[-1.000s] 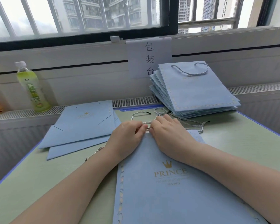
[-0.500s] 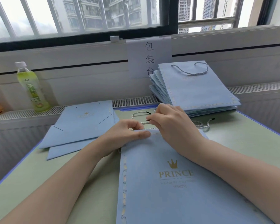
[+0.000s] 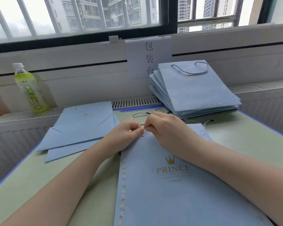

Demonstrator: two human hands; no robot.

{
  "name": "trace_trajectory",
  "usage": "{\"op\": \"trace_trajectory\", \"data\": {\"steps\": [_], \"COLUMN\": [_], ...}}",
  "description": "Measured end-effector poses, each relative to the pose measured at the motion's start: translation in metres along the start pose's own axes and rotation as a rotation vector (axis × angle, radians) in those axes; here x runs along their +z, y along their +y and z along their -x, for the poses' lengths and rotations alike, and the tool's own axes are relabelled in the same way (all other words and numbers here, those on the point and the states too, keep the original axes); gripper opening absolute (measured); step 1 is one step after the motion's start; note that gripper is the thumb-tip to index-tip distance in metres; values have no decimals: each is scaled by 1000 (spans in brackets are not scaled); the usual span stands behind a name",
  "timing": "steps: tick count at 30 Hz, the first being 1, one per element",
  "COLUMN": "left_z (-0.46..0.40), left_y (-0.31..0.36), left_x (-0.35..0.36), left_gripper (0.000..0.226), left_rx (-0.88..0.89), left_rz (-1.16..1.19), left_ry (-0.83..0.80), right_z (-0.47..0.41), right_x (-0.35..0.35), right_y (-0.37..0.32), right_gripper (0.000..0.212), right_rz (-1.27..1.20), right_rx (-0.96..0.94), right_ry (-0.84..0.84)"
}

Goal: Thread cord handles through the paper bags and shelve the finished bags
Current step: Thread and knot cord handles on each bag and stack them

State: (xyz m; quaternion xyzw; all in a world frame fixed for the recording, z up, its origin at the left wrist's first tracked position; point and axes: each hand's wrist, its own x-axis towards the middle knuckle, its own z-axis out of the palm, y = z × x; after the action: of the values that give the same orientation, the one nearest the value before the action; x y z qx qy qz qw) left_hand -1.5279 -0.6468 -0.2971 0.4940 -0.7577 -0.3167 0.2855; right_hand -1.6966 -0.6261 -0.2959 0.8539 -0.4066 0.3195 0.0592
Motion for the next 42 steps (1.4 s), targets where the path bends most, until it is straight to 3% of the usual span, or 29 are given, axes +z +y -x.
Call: {"op": "trace_trajectory", "data": {"steps": [3,5,9,12,17,21,26,30,34,39,42], "left_z": [2,3,3,3,5,5,6,6,5,3,3], "left_y": [-3,-1,0,-4,-5,-6,-6,-5,-7,-8,-9], "left_x": [-3,-5,-5,-4,-2,-6,-6,-6,-6,-6,-5], "left_gripper": [28,44,20,22,18,33,35,17,12,37,41], "left_rx": [-50,-43,-10,49,93,81,66,47,55,3,-7], "left_rz": [103,134,186,224,304,306,338,427,465,488,483], "left_ry": [-78,-99,-124,-125,-129,-134,-155,-182,-181,-178,-175], "right_z": [1,1,3,3,5,4,2,1,3,5,6], "right_x": [5,7,4,3,4,2,-3,-5,-3,4,7], "right_y": [-5,-7,-8,-7,-8,-9,-6,-6,-7,-7,-7], "right_gripper": [8,13,11,8,10,12,9,7,5,6,4], "right_rz": [-166,-232,-296,-338,-328,-315,-229,-162,-229,-124,-86], "right_rx": [27,32,91,159,129,96,78,92,83,-20,-66], "right_ry": [-13,-21,17,56,49,76,52,33,51,135,163]}}
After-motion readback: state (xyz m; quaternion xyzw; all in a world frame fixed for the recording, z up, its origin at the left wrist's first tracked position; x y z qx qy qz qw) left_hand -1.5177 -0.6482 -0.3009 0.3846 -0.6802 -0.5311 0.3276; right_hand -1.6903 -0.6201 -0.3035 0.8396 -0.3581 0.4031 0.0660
